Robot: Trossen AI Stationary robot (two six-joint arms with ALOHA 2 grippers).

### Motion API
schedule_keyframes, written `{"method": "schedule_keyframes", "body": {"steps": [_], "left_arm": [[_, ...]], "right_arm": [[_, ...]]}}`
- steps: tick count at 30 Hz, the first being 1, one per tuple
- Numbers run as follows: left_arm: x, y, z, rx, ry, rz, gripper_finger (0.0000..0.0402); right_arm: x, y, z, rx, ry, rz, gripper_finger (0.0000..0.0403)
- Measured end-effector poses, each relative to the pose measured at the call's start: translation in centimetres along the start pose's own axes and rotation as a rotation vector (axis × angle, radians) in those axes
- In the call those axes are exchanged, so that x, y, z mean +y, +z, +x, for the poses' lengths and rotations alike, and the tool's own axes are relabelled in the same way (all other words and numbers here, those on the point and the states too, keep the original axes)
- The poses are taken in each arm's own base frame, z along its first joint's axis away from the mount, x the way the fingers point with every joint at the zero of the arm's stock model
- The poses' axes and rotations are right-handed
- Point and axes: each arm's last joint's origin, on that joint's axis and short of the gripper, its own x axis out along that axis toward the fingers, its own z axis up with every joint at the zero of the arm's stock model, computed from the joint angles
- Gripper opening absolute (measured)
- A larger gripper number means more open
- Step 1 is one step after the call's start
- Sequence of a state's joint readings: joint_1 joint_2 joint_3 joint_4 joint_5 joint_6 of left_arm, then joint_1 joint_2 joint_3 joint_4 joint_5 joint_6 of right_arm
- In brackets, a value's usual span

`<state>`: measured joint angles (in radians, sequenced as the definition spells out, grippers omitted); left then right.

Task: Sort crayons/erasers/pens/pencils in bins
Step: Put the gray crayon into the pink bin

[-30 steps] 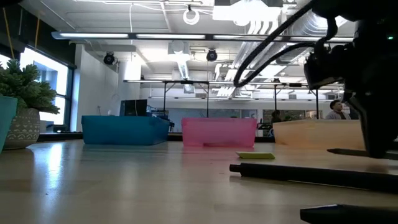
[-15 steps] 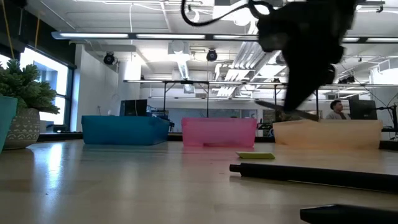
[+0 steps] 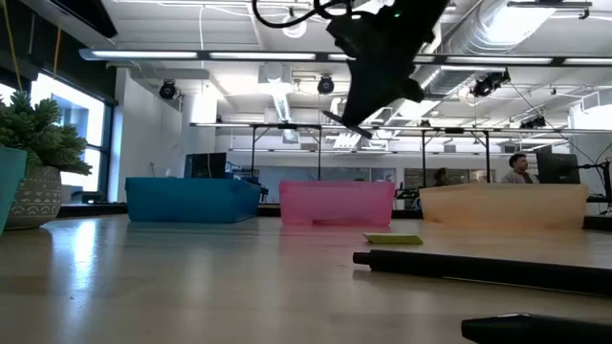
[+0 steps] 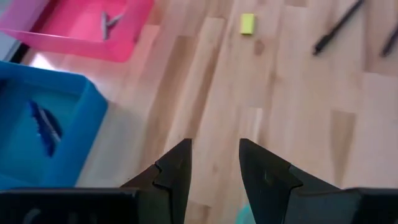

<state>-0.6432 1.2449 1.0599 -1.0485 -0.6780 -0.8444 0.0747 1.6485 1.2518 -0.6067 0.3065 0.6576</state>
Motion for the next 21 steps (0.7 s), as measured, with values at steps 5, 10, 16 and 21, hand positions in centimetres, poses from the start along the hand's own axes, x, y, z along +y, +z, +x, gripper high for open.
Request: {"method": "schedule_keyframes", "body": {"steps": [5,10,16,21], "left_arm": [[1.2,1.0,1.1,0.014,0.057,-0.008,0.0122],[2.5,2.0,2.2,0.028,0.112,-0.016,0.0122],[4.1,3.1,3.5,0.041,0.162,-0.036,0.0122],[5.2,4.5,4.6,0.026,0.132,-0.038,0.0122]], "right_arm": [[-2.9,3.1,0.4,-0.037,-0.034,-0.008,0.0003],[-5.7,4.9,1.1,-0.064,-0.066,-0.034,0.0003],[-8.3,6.1,1.6,-0.076,-0.115,-0.072,0.0003],[-9.8,5.8,3.0,-0.073,-0.103,-0.077,0.0003]]}}
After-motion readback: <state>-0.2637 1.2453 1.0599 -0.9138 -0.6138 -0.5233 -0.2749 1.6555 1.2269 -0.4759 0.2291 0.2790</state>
